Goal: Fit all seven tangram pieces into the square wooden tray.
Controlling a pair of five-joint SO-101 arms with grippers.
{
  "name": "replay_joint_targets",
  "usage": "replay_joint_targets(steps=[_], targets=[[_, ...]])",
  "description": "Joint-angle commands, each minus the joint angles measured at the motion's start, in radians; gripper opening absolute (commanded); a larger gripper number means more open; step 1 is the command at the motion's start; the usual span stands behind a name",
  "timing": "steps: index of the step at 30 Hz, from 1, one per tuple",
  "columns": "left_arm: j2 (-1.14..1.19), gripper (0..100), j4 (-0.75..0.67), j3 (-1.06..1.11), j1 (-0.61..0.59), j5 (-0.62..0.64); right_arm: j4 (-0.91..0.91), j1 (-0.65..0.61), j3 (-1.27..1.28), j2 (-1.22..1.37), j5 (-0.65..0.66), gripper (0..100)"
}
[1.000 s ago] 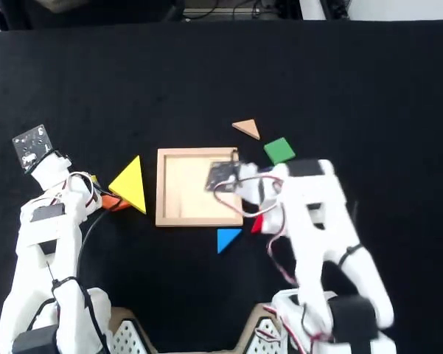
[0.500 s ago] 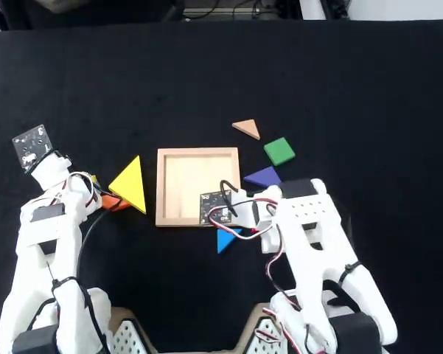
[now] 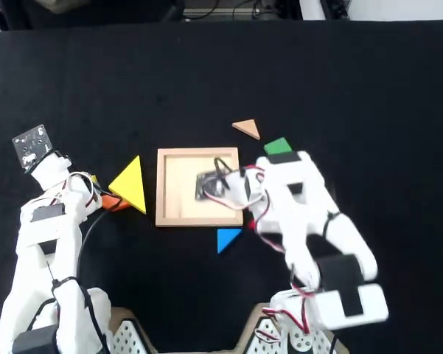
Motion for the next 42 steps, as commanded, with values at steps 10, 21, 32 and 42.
replay_joint_targets(steps=[10,21,32,42], targets=[[-0.003,16,-0.015,-0.016,0.012,0.002,-0.236,0.018,-0.223,0.15,-0.285,1.1],[-0.003,16,-0.015,-0.016,0.012,0.002,0.014,0.124,-0.217,-0.249,-0.578,1.1],[-0.003,16,-0.015,-0.012,0.013,0.002,-0.063,0.213,0.097,-0.443,-0.674,22.2],[-0.003,16,-0.015,-0.015,0.013,0.002,0.044,0.224,-0.196,0.013,-0.675,32.3]])
